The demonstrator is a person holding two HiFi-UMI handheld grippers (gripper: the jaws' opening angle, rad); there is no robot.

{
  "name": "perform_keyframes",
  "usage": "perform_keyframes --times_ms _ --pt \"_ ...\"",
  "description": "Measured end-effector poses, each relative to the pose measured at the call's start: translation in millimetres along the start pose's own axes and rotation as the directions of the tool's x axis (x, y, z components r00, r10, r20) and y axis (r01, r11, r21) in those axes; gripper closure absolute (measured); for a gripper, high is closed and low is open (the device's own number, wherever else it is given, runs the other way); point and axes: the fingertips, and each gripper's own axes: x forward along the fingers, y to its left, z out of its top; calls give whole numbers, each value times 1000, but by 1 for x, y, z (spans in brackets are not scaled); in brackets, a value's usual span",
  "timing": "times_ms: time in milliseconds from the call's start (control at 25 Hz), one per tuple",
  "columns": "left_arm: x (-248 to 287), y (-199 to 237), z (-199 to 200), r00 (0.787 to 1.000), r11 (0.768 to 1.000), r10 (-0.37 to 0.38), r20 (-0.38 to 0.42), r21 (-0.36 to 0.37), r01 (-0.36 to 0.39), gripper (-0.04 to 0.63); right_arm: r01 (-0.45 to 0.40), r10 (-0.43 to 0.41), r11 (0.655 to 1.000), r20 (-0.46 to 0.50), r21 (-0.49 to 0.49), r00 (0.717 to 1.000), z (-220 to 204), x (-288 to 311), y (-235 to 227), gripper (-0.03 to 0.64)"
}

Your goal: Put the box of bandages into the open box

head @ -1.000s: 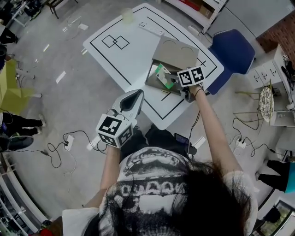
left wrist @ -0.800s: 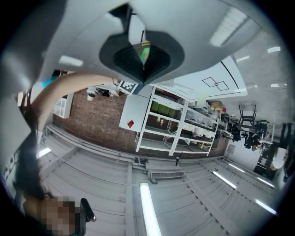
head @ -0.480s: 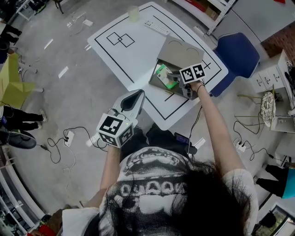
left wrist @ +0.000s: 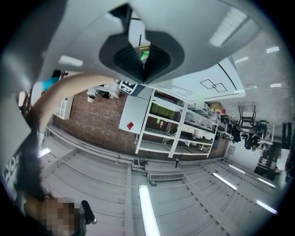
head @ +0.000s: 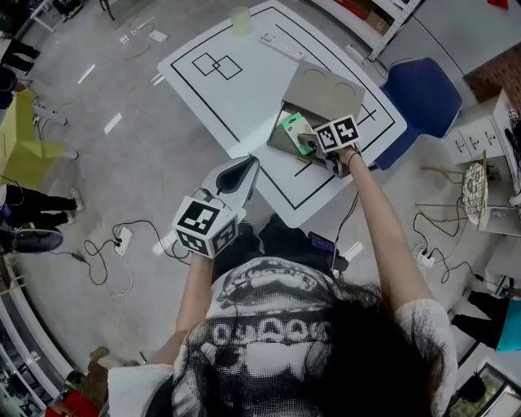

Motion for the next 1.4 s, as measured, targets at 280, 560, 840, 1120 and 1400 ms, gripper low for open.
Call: perform_keyframes --times_ms 280,560,840,1120,1400 --pt "-1 -4 -2 1000 1000 -28 -4 5 28 595 25 -25 1000 32 11 999 -2 -15 1 356" --pt "-5 -5 -1 999 998 -54 -2 9 54 595 -13 7 999 151 38 988 9 -44 21 359" --pt "-11 -10 -2 996 996 -90 -6 16 90 595 -19 12 1000 311 20 950 21 -90 55 393" --pt "-18 -13 -1 990 990 -142 0 25 142 595 -40 15 998 490 40 871 27 -140 105 432" --pt "-25 -24 0 973 972 -229 -2 45 229 595 -49 -18 995 619 92 785 18 -173 157 480"
